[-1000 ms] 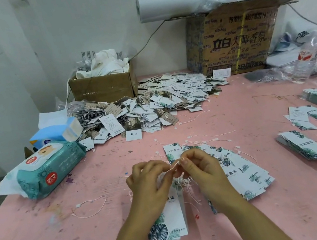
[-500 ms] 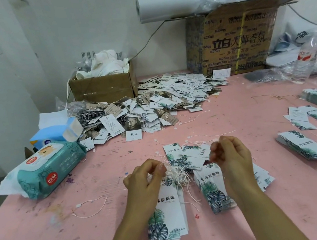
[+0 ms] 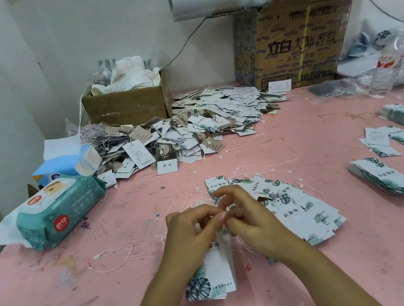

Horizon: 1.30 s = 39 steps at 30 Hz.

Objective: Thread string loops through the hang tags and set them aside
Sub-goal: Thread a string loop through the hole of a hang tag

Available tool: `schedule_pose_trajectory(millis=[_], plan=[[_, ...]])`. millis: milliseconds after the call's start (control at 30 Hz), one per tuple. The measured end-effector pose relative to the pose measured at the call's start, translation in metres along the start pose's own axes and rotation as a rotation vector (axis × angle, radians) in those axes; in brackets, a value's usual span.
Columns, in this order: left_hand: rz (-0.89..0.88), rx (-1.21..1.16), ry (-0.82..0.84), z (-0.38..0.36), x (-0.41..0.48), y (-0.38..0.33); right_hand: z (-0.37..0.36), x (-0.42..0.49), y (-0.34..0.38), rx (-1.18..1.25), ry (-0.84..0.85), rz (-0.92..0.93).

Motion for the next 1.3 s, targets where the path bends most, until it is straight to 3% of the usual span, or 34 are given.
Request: schedule_pose_trajectory(millis=[200,467,667,967,1067,1233,1300], plan=[[-0.003,0.003,-0.01,0.006,0.002,0.002,0.012,-0.001,-0.003,-0.307,-0.055,0.054],[-0.019,-0.022,0.005,0.005,0.001,-0.001,0.017,-0.002,-0.001,-0.408,-0.079,0.025],[-0.035,-0.116,-0.09,0.008,0.0,-0.005,0.006,-0.001,0.003,-0.015,0.035,0.034],[-0.043,-0.171,-0.112,0.009,0.001,-0.005,0.003,0.0,0.002,0.111,0.032,0.003],[-0.032,-0.154,-0.076,0.011,0.001,-0.004,0.018,0.0,0.005,0.163,-0.099,-0.008],[0.061,0.078,0.04,0.023,0.001,0.01,0.057,-0.004,-0.009,0.636,-0.439,-0.187],[0.093,0.18,0.108,0.023,0.001,0.015,0.069,-0.008,-0.017,0.671,-0.567,-0.242]])
Point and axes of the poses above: each hand's wrist, its own x-axis towards the middle knuckle, its own z-axis out of the back of the hand, y = z × x, the point moved 6 cm from there along x, towards the middle knuckle, and after that the axes turned 13 degrees about -x, right-handed, at the moved point
